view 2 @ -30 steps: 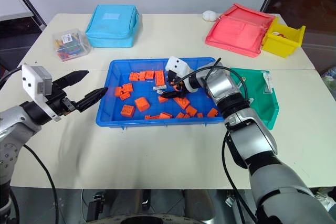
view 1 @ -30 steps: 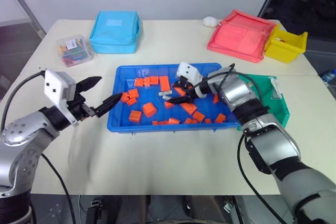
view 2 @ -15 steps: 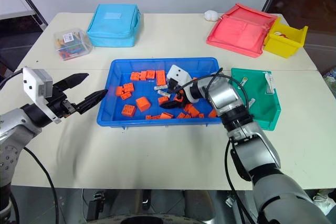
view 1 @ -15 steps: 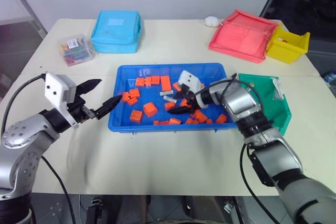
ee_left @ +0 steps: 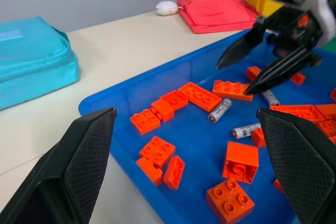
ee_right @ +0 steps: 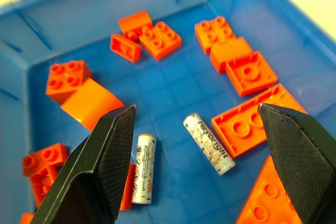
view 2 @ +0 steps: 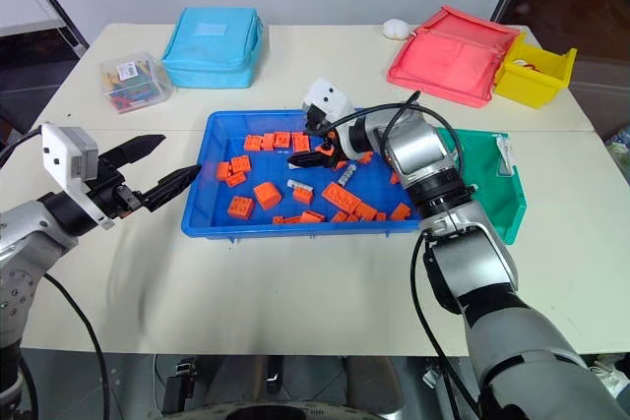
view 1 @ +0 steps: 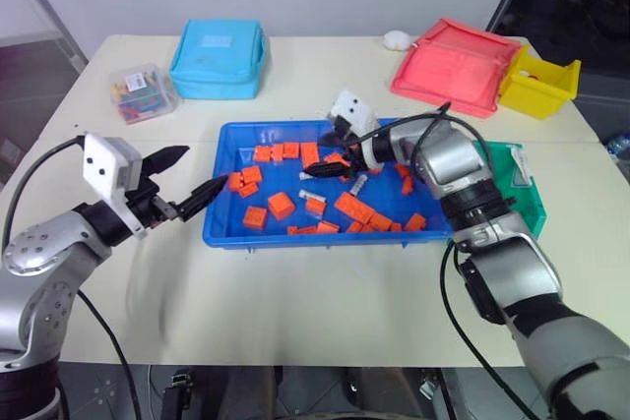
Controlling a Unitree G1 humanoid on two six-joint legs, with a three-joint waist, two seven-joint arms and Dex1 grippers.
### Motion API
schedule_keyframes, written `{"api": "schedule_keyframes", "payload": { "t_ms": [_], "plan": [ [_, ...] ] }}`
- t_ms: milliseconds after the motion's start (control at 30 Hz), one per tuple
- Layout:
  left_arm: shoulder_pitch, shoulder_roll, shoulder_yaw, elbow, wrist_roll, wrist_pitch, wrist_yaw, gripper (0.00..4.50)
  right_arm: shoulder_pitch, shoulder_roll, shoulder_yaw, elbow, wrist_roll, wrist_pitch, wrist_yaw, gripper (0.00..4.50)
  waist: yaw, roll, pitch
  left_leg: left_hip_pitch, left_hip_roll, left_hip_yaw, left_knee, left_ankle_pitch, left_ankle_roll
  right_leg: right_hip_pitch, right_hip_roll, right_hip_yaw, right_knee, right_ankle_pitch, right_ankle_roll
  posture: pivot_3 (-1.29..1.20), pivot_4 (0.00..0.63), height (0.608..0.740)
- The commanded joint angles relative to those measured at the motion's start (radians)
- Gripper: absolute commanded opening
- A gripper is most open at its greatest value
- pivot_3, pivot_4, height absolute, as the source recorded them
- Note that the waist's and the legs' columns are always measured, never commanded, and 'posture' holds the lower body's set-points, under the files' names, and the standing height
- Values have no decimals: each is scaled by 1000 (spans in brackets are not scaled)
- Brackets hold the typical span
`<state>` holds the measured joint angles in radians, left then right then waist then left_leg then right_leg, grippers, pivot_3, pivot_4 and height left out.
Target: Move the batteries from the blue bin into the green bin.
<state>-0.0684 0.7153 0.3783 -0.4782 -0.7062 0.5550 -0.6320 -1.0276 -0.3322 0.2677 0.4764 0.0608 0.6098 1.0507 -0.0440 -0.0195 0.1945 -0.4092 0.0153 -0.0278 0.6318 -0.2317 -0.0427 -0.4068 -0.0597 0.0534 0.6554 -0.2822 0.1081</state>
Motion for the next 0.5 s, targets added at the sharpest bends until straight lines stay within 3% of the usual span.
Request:
{"api": "schedule_keyframes", "payload": {
  "t_ms": [33,500],
  "plan": [
    [-2,-5,20,-24,3,-24,4,4500,11,22,9,-18,1,-22,-13,3807,0,0,0,0,0,0,0,0,0,0,0,0,0,0,0,0,150,740],
    [6,-15,17,-34,0,-18,20,4500,122,46,83,-165,-5,68,-36,3807,0,0,0,0,0,0,0,0,0,0,0,0,0,0,0,0,150,740]
  ]
}}
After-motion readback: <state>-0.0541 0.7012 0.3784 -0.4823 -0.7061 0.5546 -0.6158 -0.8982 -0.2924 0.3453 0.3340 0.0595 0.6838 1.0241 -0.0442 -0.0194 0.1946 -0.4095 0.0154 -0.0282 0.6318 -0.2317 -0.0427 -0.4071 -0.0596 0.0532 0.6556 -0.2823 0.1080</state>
